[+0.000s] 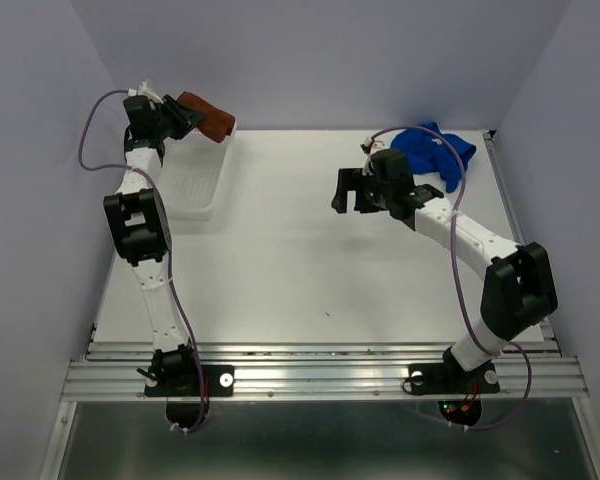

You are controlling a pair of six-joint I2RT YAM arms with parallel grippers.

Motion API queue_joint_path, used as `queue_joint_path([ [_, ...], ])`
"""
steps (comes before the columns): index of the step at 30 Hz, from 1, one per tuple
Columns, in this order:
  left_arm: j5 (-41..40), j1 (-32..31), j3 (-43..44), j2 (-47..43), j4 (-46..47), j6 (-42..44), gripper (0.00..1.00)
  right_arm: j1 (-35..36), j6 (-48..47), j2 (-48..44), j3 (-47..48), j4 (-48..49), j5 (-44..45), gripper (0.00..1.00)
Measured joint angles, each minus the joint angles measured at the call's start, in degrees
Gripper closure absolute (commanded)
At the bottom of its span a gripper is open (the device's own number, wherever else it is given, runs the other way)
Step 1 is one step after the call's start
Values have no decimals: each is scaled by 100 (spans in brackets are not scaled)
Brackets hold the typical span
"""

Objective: Roll the towels
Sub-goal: Place the rolled towel into the container

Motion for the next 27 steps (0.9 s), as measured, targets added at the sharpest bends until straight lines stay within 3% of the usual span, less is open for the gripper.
queue_joint_path([
  [27, -535, 4, -306, 688, 573, 92, 100, 0, -232, 664, 339, -48, -39, 0],
])
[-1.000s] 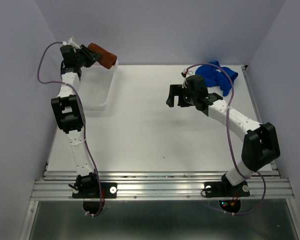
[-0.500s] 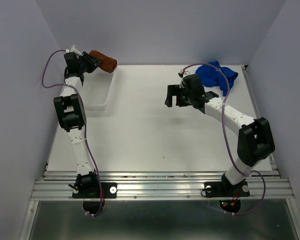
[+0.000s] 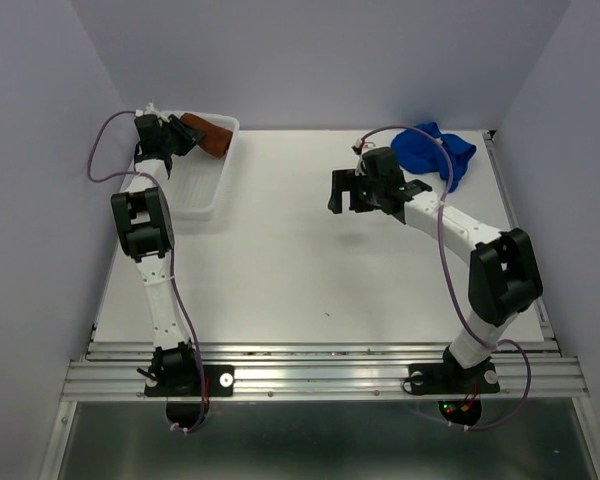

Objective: Roll the towels
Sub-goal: Place the rolled towel into the container

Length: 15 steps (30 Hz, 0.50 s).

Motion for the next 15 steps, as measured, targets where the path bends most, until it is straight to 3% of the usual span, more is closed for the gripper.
queue_joint_path([
  [15, -365, -2, -131, 103, -321, 177, 100, 0, -129, 164, 120, -59, -9, 0],
])
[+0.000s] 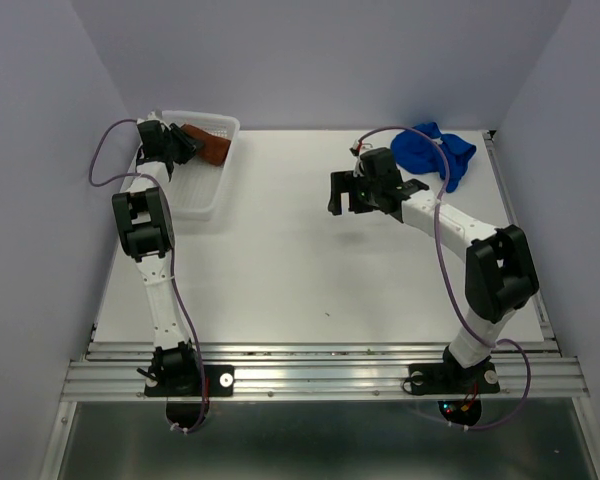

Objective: Roll the towels
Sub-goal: Place the rolled towel into the container

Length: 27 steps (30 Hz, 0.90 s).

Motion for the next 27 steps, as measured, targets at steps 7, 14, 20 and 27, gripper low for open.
queue_joint_path([
  [7, -155, 2, 142, 92, -387, 0, 73, 0, -35, 61, 0, -7, 2, 0],
  [14, -284, 0, 236, 92, -664, 92, 50, 0, -50, 63, 0, -7, 4, 0],
  [20, -431, 4, 280, 92, -962, 166, 34, 0, -50, 63, 0, -7, 4, 0],
  [27, -487, 17, 282, 90, -1088, 197, 27, 0, -52, 63, 0, -9, 4, 0],
])
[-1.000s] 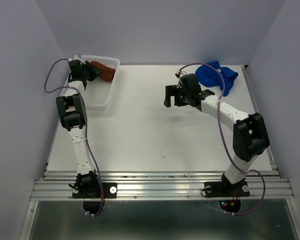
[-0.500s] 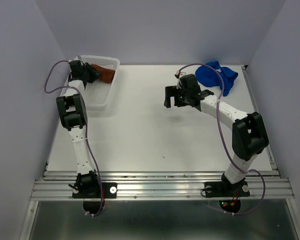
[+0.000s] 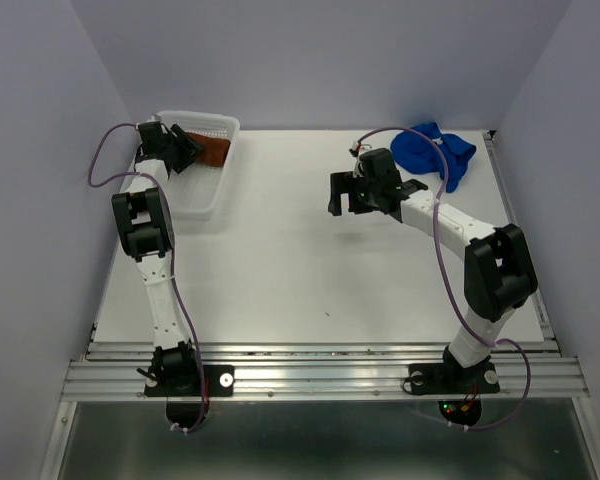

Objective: Roll the towels
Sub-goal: Place the rolled towel into the container

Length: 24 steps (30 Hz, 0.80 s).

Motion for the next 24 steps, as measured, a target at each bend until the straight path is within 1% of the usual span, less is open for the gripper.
queue_joint_path([
  [2, -4, 0, 0, -7, -7, 4, 26, 0, 2, 0, 0, 0, -2, 0],
  [3, -13, 0, 0, -17, -9, 13, 21, 0, 2, 0, 0, 0, -4, 0],
  [6, -59, 0, 20, -50, -101, 24, 20, 0, 2, 0, 0, 0, -7, 0],
  [8, -92, 0, 79, -61, -243, 39, 14, 0, 0, 0, 0, 0, -22, 0],
  [10, -101, 0, 114, -72, -321, 57, 13, 0, -2, 0, 2, 0, -28, 0],
  [11, -114, -4, 120, -94, -361, 66, 8, 0, -4, 0, 4, 0, -35, 0],
  [13, -133, -4, 120, -144, -479, 79, 2, 0, -15, 0, 22, -4, -44, 0],
  [24, -350, 7, 122, -428, -1381, 247, 2, 0, -85, 0, 87, -4, -133, 0],
])
